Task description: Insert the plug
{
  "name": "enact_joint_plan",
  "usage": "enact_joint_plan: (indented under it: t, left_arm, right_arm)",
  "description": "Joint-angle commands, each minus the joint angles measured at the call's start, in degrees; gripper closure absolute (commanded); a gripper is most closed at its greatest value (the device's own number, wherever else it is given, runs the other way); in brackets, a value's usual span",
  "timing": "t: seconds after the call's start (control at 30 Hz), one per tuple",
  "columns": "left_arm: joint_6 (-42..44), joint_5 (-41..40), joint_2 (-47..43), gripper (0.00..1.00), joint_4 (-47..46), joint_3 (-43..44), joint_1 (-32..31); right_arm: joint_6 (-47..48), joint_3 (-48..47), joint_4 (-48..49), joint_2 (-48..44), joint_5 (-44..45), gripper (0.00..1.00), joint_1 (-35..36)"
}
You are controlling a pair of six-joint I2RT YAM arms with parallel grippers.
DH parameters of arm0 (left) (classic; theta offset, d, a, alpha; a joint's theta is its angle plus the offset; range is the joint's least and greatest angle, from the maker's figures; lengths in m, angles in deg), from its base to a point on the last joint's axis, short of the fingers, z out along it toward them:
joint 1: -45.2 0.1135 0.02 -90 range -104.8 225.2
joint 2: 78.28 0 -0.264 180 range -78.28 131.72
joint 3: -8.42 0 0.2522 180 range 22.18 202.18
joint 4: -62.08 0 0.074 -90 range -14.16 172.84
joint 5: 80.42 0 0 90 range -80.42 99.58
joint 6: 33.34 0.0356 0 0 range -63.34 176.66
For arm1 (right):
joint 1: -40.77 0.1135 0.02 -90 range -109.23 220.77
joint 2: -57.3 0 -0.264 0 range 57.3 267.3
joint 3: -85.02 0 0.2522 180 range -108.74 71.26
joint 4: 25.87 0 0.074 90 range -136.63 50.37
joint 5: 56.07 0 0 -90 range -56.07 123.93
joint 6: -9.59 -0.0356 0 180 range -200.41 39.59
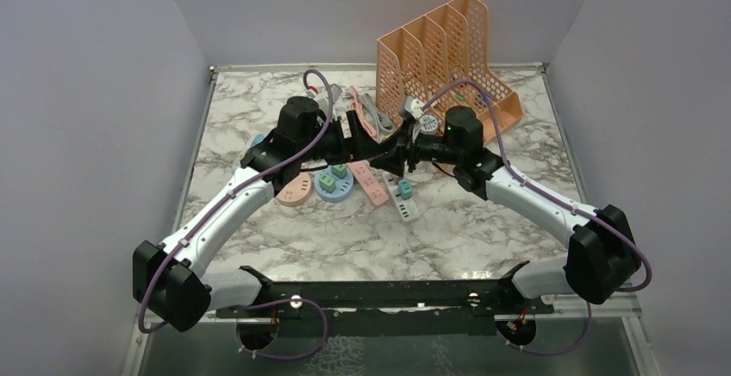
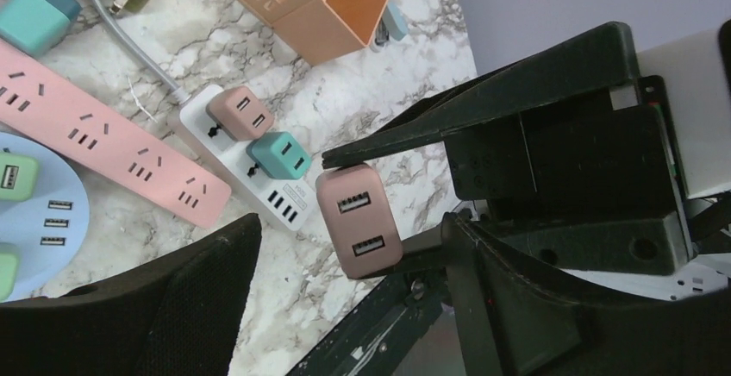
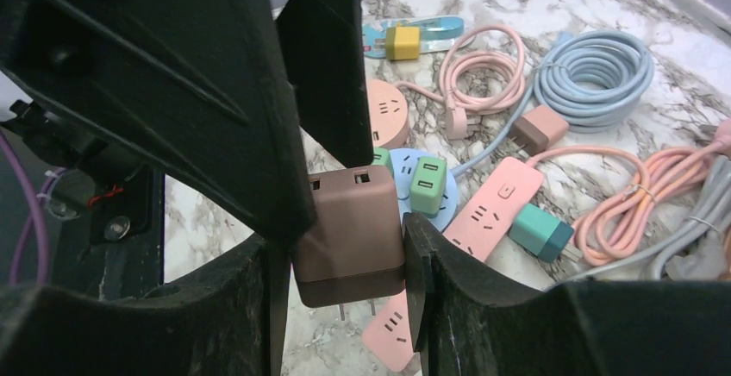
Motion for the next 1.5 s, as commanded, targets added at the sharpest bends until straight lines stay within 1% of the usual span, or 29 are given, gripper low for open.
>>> enact_joint_plan:
  t: [0.0, 0.2, 0.3, 0.4, 0.43, 0.47, 0.5, 0.53, 0.57, 0.6, 0.63, 0.67, 0.77, 0.9, 1.03, 1.1, 1.2, 1.3, 1.4, 1.47]
  left_arm:
    - [1.5, 4.27, 1.61, 0.25, 1.4, 2.37, -0.07]
    - [0.08, 7.99, 4.03, 0.49, 2.01, 1.18, -0.07]
    - [0.06, 8.03, 4.82, 0.59, 3.61, 0.94, -0.09]
    - [-0.37, 7.99, 4.94, 0.71, 3.54, 0.9, -0.06]
    - [-0.38, 7.93, 4.88, 0.75, 3.49, 1.01, -0.06]
    - [-0.25, 7.66, 4.77, 0.79, 3.54, 1.11, -0.1]
    - [-0.09, 7.21, 4.46, 0.82, 3.54, 1.08, 0.0]
    - [0.26, 6.7, 4.13, 0.83, 3.5, 0.98, 0.01]
    - [0.89, 5.58, 3.69, 0.83, 3.62, 0.89, 0.07]
    - [1.85, 4.62, 3.1, 0.83, 3.71, 0.81, 0.18]
    - [3.01, 3.36, 2.5, 0.83, 3.98, 0.7, 0.44]
    - [4.46, 1.88, 1.83, 0.83, 4.43, 0.64, 0.84]
    - [11.14, -3.22, 0.18, 0.83, 7.22, 1.07, 2.65]
    - [20.99, -12.29, -0.91, 0.83, 11.74, 1.01, 4.92]
    - [24.06, -18.33, -0.42, 0.84, 14.66, 0.74, 7.78]
    - [24.02, -21.59, 0.05, 0.84, 15.97, 0.32, 9.83]
    - [23.47, -23.64, 0.87, 0.85, 17.32, -0.89, 14.57]
    - [24.81, -23.88, 1.04, 0.85, 17.32, -2.59, 18.59]
    - [27.25, -23.0, 2.33, 0.85, 16.33, -3.6, 20.93]
    - [26.59, -23.39, 3.43, 0.85, 15.81, -3.63, 21.95]
  right_arm:
    - [3.19, -1.3, 0.29, 1.5, -3.18, 0.7, 1.26]
    - [3.43, -1.47, 0.09, 2.69, -2.37, 0.7, 1.84]
    - [3.45, -1.73, -0.07, 3.41, -1.91, 0.7, 2.15]
    - [3.86, -1.87, -0.45, 3.7, -1.01, 0.7, 2.83]
    - [3.95, -1.98, -0.88, 3.59, -0.39, 0.68, 3.17]
    - [3.8, -2.15, -1.38, 3.5, 0.34, 0.63, 3.33]
    - [3.56, -2.18, -1.59, 3.47, 1.09, 0.55, 3.43]
    - [3.29, -2.12, -1.82, 3.38, 1.85, 0.44, 3.49]
    - [3.01, -2.1, -2.1, 3.25, 2.7, 0.28, 3.53]
    - [2.62, -2.03, -2.37, 3.03, 3.91, 0.17, 3.52]
    - [2.25, -1.81, -2.65, 2.43, 5.04, 0.14, 3.52]
    - [1.99, -1.45, -2.72, 1.75, 6.27, 0.12, 3.5]
    - [0.49, 0.03, -3.28, -1.46, 10.58, 0.11, 3.49]
    - [-2.11, 3.74, -3.84, -7.41, 16.91, 0.11, 3.48]
    - [-5.57, 7.67, -4.34, -13.15, 18.93, 0.11, 3.5]
    - [-7.75, 9.99, -4.07, -15.57, 18.86, 0.12, 3.52]
    - [-10.56, 12.85, -3.27, -18.35, 18.1, 0.12, 3.5]
    - [-12.25, 14.6, -2.95, -19.76, 16.64, 0.13, 3.45]
    - [-13.34, 15.38, -2.92, -20.27, 15.52, 0.14, 3.51]
    - [-13.91, 15.46, -3.04, -20.19, 14.89, 0.14, 3.46]
